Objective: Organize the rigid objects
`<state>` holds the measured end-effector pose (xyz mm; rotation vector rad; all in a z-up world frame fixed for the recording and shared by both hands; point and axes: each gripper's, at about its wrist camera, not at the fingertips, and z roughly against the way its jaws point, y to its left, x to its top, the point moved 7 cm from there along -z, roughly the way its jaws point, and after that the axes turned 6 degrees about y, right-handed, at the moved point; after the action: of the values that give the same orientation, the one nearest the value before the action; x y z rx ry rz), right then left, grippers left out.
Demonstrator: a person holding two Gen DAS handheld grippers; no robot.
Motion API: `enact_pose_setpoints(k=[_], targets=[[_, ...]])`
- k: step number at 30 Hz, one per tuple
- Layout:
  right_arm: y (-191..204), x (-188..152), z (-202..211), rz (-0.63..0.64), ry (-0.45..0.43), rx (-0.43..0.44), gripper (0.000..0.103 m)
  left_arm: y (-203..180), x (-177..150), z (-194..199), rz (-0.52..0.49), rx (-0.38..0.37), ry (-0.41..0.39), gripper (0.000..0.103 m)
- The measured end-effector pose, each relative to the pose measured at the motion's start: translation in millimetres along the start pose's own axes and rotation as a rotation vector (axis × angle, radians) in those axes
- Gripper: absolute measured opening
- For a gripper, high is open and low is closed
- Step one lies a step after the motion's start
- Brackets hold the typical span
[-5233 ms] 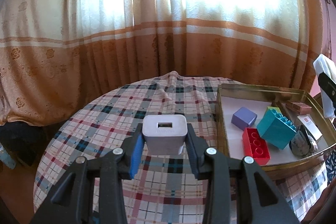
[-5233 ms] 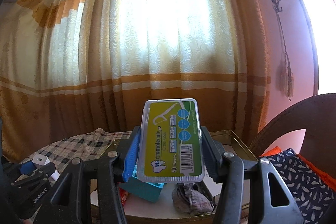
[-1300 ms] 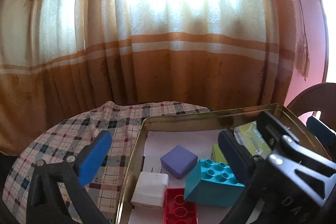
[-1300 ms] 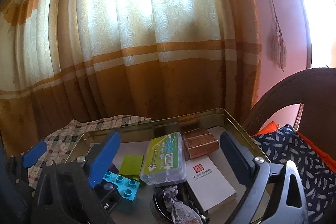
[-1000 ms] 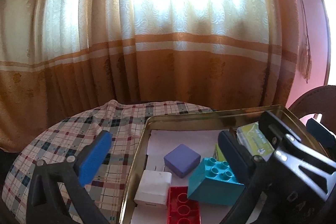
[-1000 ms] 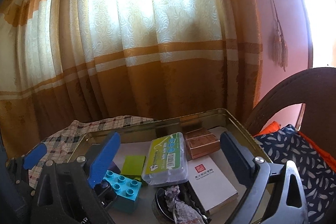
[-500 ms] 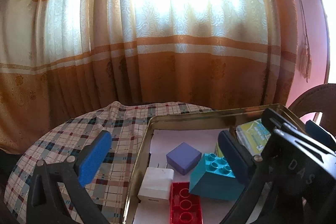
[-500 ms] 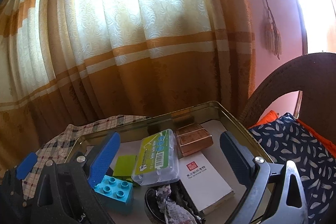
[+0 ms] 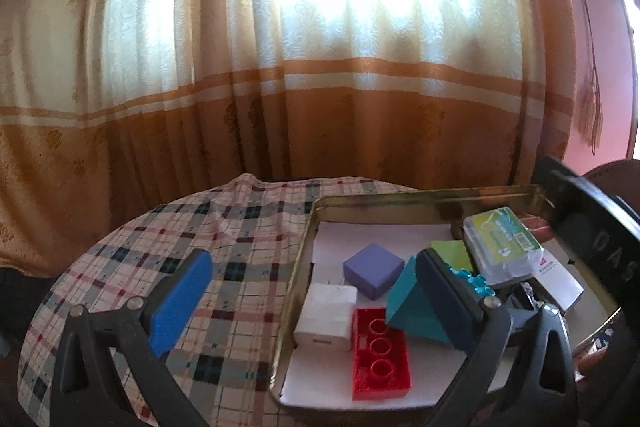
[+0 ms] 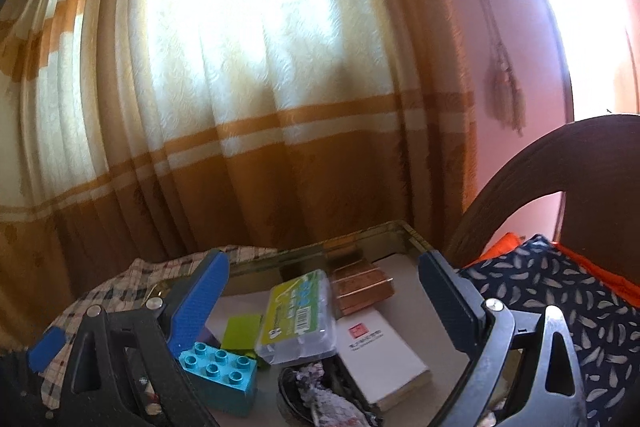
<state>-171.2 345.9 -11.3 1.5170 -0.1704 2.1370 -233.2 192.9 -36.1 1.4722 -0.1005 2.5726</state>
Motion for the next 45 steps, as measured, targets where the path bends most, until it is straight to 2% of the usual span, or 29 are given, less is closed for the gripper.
enact_pose_setpoints(k=[5,12,16,20,23,25,28,33,36,45], targets=[[-12,1,26,-0.032,-0.07,-0.034,0.098,1,-4,5,-0.008,0.002,-0.001,0.103],[2,4,58,0.089,-0.174,-0.061,0.098,3,-3,21,-0.019,0.001,-0.054,0.103],[-2,-7,71,0.075,-0.137,-0.046,0.099,2,-3,18,-0.028,0.003,-0.04,0.103],[-19,-8,88,-0.015,-0.185,-0.066,0.102,1,-4,19,-0.028,0.002,-0.037,0.103],[-25,-14,84,-0.065,-0.132,-0.044,0.102,3,-6,21,-0.043,0.018,-0.022,0.103],[-27,-16,84,-0.075,-0.128,-0.048,0.102,7,-7,26,-0.027,0.013,-0.007,0.103],[-25,-16,86,-0.067,-0.137,-0.051,0.102,16,-11,37,0.017,-0.012,0.0,0.103],[-12,-16,94,-0.003,-0.176,-0.054,0.102,28,-23,38,0.066,-0.012,0.049,0.103],[-6,-17,96,0.021,-0.18,-0.047,0.102,36,-25,38,0.096,0.009,0.05,0.103],[-6,-17,92,0.028,-0.167,-0.05,0.102,31,-23,43,0.078,0.018,0.028,0.103]])
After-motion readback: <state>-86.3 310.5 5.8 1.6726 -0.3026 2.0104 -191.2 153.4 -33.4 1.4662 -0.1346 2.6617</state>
